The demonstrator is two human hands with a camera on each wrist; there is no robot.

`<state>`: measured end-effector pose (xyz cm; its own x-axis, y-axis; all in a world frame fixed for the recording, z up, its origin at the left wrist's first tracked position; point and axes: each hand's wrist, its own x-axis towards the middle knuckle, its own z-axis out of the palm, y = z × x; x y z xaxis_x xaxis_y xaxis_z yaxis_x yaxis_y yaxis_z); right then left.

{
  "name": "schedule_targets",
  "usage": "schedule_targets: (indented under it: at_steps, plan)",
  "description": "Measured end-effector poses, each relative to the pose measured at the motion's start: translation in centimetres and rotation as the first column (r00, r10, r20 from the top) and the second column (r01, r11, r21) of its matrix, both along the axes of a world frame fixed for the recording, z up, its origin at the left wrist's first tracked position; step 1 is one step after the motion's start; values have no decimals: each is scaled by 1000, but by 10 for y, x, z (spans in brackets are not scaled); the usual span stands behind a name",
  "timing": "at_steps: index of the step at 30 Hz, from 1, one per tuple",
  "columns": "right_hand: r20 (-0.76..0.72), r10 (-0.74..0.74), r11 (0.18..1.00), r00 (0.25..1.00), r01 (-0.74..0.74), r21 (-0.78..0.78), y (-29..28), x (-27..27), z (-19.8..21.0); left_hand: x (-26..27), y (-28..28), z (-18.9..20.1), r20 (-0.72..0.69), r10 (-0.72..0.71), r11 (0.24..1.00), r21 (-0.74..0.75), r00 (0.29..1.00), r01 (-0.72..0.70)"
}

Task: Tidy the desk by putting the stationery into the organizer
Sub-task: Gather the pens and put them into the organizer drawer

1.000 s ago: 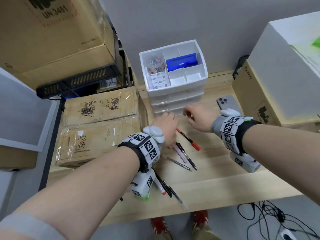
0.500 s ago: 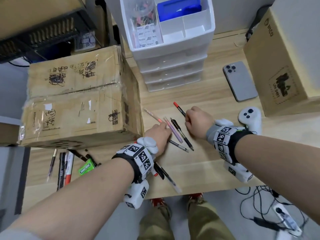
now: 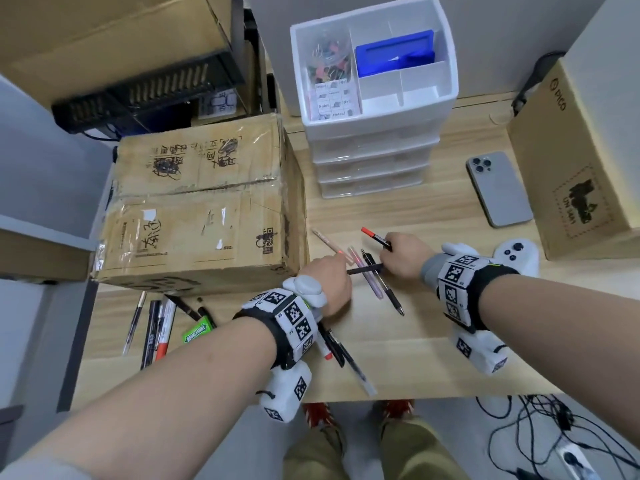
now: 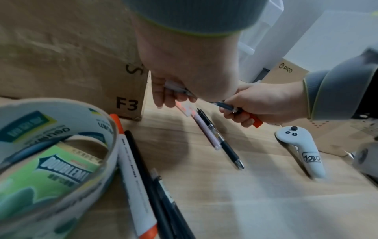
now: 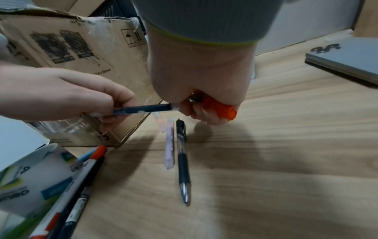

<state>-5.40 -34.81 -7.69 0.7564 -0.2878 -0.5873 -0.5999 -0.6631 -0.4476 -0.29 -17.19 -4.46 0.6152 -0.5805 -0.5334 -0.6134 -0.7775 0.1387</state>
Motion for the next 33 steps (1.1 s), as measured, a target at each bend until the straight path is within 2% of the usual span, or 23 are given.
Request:
schedule_targets:
  at_steps: [3, 7, 9, 13, 17, 23, 28, 33]
  plan:
    - [-3, -113, 993, 994, 113, 17, 1, -4, -7, -3, -3, -5, -71, 76, 997, -22, 995, -77]
    - [45, -306, 950, 951, 302, 76, -9, -15, -15, -11, -6, -11, 7, 124, 989, -83, 992, -123]
    - [66, -341, 938, 938, 334, 96, -14, -18, -15, -9, -6, -12, -6, 189, 975, -115, 982, -188]
    - [43, -207, 974, 977, 202, 98, -16, -25, -13, 4, -21, -8, -64, 357, 928, -91, 932, -361]
    - [45, -31, 998, 998, 28, 56, -6, -33, -15, 18, -42, -8, -89, 580, 811, -36, 810, -585]
    - [42, 73, 996, 996, -70, -56, -3, -33, -18, 26, -39, -20, -136, 698, 695, -110, 703, -711]
    - [16, 57, 992, 998, -55, -117, -10, -32, -18, 30, -42, -31, -172, 686, 708, -64, 707, -703]
    - [76, -28, 998, 997, 33, -58, -14, -29, -20, 32, -43, -38, -196, 657, 743, 3, 728, -670]
